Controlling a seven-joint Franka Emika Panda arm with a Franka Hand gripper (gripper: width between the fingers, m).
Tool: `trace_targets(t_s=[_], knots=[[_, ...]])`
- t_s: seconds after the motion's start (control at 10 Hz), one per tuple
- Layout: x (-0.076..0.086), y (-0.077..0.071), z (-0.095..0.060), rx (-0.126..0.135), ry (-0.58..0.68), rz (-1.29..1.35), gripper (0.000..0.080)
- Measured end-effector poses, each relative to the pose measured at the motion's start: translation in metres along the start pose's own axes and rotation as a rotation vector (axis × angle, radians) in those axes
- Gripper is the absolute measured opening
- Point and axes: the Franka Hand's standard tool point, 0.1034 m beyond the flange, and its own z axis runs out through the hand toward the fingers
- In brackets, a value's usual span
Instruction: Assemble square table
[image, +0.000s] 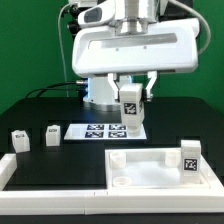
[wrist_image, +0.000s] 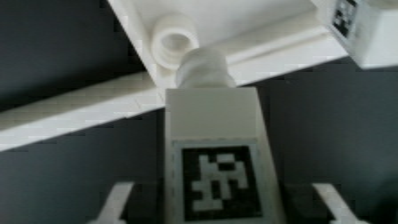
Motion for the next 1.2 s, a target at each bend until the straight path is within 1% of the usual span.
trace_targets(t_s=[0.2,0.3,0.4,0.5,0.7,0.8,1.0,1.2], knots=[[-0.001,0.001,0.001,0.002,-0.003,0.003,0.0291],[-0.001,-0.002,0.003,0.012,0.023,0.013,0.0291],[-0.010,-0.006,0.017,0.027,0.084,0.004,0.0291],[-0.016,-0.005,0.032,0.021,0.098,0.008,0.0291],[-0.019,-0.004,0.043,0.020,0.139,0.023,0.0291],[-0.022,-0.001,0.049,0.010,0.133,0.018,0.0291],[-0.022,0.006,0.052,-0.002,0.131,-0.002,0.0291],[-0.025,0.010,0.062,-0.013,0.122,-0.007,0.0291]])
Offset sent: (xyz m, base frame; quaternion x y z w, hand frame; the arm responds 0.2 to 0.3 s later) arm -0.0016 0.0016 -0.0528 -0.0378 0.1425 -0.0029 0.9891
